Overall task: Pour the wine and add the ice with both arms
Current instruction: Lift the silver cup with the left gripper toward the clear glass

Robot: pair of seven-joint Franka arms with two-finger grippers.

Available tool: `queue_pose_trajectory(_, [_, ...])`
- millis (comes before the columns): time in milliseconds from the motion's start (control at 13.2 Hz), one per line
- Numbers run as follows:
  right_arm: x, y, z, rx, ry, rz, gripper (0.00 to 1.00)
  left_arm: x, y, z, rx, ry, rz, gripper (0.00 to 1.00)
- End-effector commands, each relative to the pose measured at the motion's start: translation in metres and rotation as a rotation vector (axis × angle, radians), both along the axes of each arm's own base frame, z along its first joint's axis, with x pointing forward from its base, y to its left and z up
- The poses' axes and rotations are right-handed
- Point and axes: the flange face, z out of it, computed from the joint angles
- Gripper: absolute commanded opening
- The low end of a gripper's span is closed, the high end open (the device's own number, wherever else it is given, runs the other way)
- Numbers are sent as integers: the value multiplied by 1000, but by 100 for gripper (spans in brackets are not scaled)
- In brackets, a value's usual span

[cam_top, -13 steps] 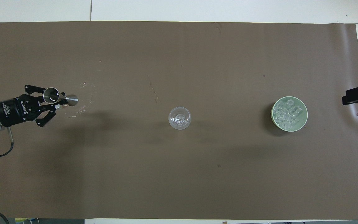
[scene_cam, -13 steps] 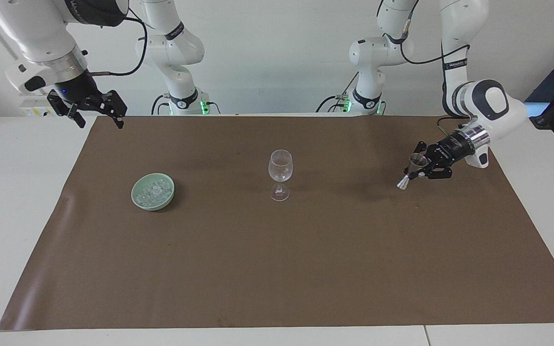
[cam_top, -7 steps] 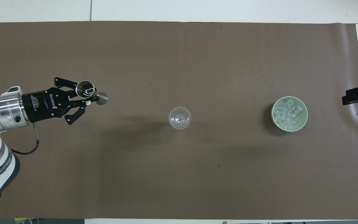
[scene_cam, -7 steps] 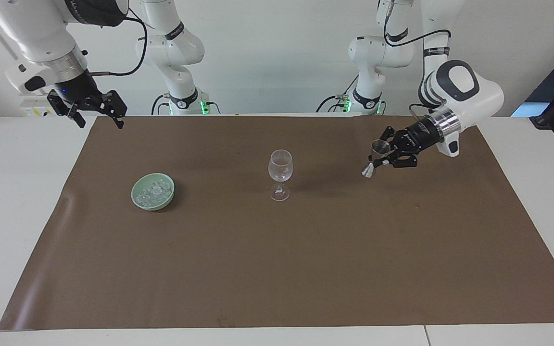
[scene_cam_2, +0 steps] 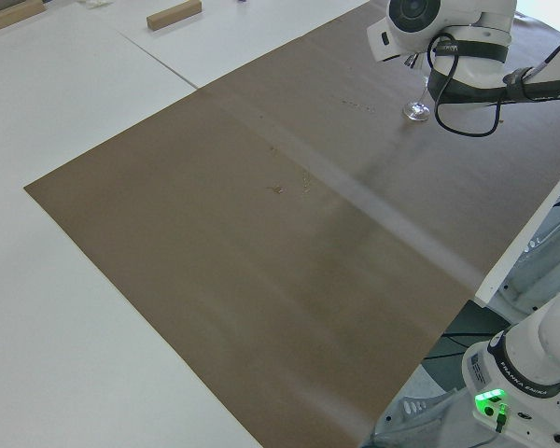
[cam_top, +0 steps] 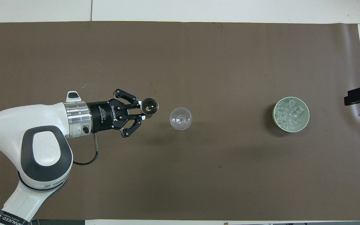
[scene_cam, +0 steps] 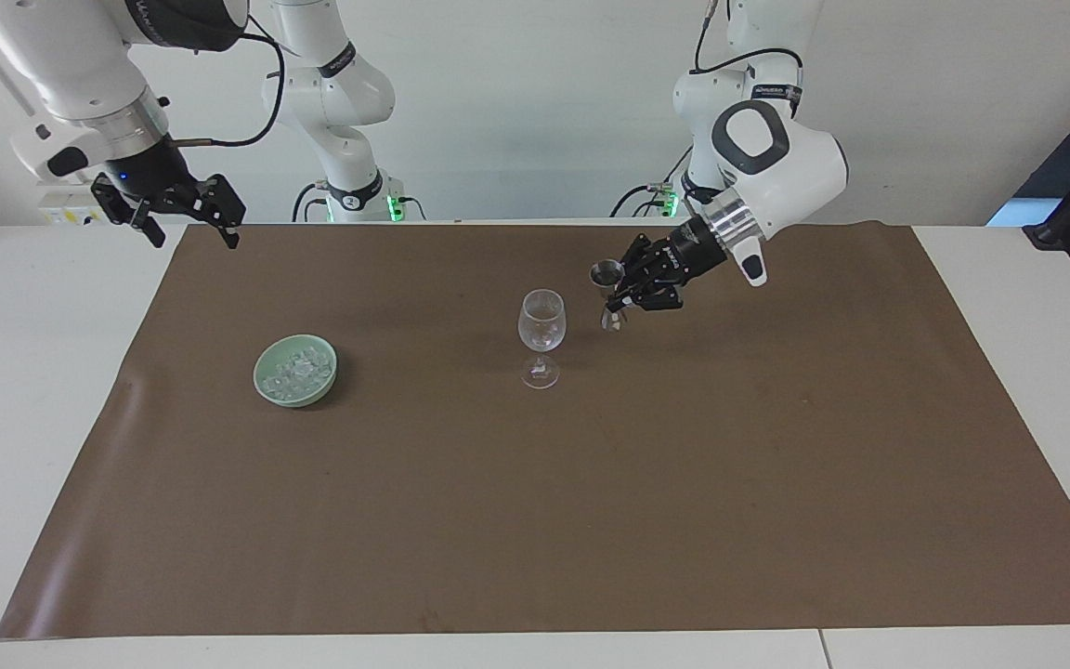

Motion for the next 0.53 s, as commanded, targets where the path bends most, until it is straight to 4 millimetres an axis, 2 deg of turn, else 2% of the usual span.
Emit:
queue_pose_trajectory(0, [-4,-1,1,10,-5,9,100,4,-19,8,96,-18,-43,0])
queue_pose_trajectory(455, [-4,-1,1,10,-5,9,100,2,-72,26,346,-82,-150,0])
